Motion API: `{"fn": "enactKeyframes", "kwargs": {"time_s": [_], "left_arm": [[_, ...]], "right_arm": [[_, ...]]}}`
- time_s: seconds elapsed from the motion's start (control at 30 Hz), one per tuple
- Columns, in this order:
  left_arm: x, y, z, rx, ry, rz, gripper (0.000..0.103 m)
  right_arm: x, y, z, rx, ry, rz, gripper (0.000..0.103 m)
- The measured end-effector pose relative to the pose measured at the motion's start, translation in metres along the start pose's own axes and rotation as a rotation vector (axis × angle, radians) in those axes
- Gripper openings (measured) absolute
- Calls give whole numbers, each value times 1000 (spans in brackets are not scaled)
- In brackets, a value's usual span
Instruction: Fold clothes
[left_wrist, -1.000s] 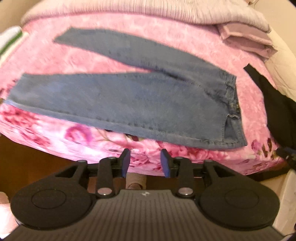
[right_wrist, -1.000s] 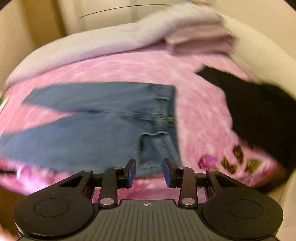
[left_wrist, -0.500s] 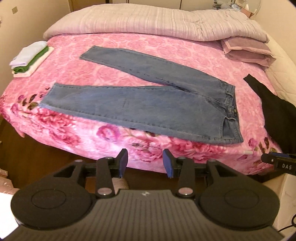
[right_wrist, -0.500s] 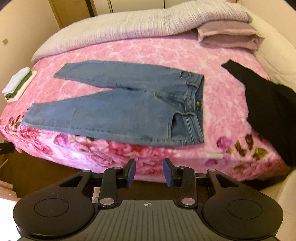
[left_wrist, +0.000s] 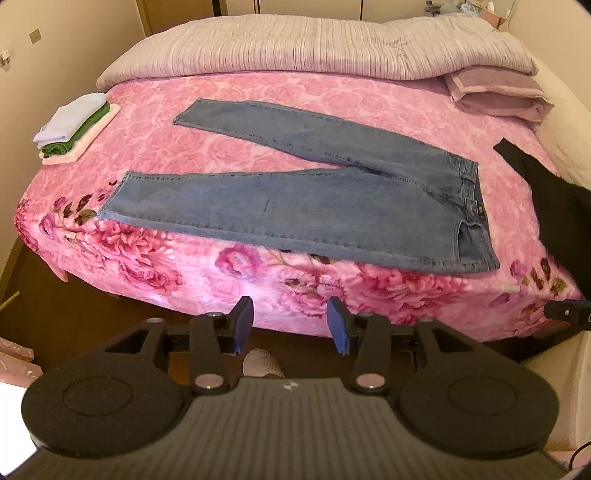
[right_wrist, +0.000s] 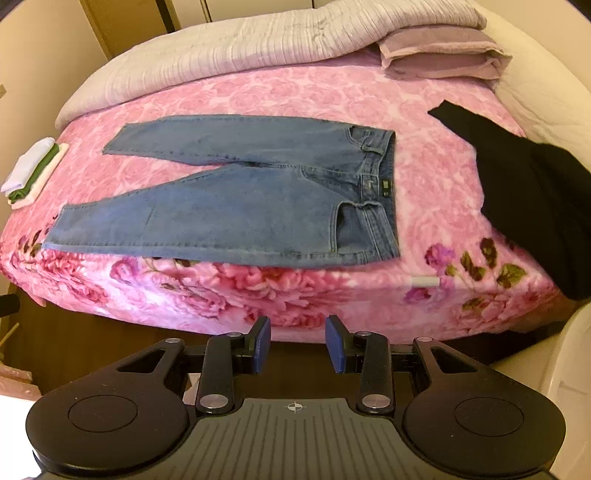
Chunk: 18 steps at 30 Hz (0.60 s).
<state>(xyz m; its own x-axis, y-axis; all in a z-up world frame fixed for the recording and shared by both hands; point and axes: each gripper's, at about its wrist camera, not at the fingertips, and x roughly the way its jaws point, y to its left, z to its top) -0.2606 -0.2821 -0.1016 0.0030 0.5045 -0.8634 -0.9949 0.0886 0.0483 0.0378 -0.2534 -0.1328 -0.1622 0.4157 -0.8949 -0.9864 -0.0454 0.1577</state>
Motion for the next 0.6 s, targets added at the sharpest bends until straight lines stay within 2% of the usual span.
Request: {"fn": "enactKeyframes", "kwargs": {"time_s": [0.3,0.6], "left_arm": [[4,12,-7,8,16,6,39],[2,28,-3,-18,1,13,40]], "right_arm": [[-3,8,-6,19,7,0,37],[1,26,3,-11,1,12,37]]}}
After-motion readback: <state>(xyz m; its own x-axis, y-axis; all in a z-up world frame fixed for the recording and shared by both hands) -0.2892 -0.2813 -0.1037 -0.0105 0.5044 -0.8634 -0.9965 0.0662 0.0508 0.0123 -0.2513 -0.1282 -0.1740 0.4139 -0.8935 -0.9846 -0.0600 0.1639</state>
